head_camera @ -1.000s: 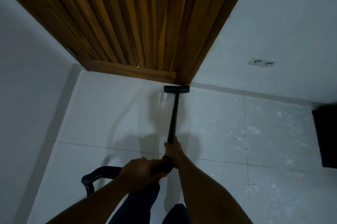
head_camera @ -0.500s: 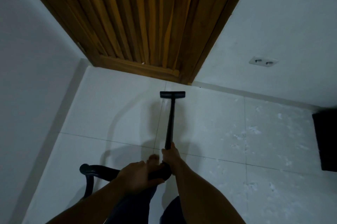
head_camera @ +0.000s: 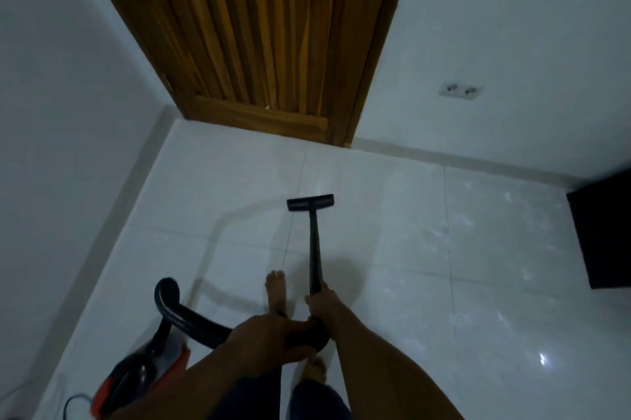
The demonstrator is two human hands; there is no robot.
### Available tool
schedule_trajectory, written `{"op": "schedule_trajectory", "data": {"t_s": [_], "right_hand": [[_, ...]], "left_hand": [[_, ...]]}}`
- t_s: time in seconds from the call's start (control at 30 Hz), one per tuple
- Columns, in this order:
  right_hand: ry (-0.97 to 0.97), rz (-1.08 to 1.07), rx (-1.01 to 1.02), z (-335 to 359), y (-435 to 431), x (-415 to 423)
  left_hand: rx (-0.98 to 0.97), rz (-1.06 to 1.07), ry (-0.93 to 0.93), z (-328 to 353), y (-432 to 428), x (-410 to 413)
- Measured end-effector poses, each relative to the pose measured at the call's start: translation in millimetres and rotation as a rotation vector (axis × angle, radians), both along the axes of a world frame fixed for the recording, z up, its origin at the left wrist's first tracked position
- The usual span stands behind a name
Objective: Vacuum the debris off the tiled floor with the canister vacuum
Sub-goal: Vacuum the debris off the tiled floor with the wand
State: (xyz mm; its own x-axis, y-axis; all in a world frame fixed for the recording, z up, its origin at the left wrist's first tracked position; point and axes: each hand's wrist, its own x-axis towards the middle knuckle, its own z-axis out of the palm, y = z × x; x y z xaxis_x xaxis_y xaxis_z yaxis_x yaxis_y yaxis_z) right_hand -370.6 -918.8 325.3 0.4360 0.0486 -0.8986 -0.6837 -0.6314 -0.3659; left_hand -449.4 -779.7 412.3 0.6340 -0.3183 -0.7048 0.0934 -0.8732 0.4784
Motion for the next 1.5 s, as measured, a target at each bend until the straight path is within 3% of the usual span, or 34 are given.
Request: {"op": "schedule_trajectory", "data": {"t_s": [0.1, 0.2, 0.4, 0.53, 0.6, 0.77, 0.87, 1.03, 1.5], "right_hand": [[0.028, -0.014, -0.01, 3, -13, -50], [0.013, -0.037, 0.01, 4, -19, -101], [-0.051, -0.284, 0.131, -30, -13, -197], [-0.069, -0.312, 0.079, -132, -14, -276], [-0.118, -0.283, 0.035, -148, -14, -310], [-0.242, -0.254, -0.116, -75, 11, -405], [-0.18, -0.226, -0.137, -84, 15, -471], [-0.075, -0.59, 0.091, 2, 22, -554], [-0.071, -0.819, 0.119, 31, -11, -760]], "left_hand": [[0.094, -0.018, 0.006, -8, -10, -50], [0.049, 0.006, -0.037, 1, -16, -100], [0.061, -0.123, -0.174, 2, -3, -180], [0.071, -0.244, -0.253, -6, 7, -250], [0.081, -0.289, -0.292, -15, 15, -289], [0.042, -0.344, -0.32, -19, 36, -381], [0.041, -0.409, -0.292, -9, 44, -432], [-0.082, -0.476, -0.374, 10, 51, -499], [-0.116, -0.632, -0.434, 22, 23, -673]]}}
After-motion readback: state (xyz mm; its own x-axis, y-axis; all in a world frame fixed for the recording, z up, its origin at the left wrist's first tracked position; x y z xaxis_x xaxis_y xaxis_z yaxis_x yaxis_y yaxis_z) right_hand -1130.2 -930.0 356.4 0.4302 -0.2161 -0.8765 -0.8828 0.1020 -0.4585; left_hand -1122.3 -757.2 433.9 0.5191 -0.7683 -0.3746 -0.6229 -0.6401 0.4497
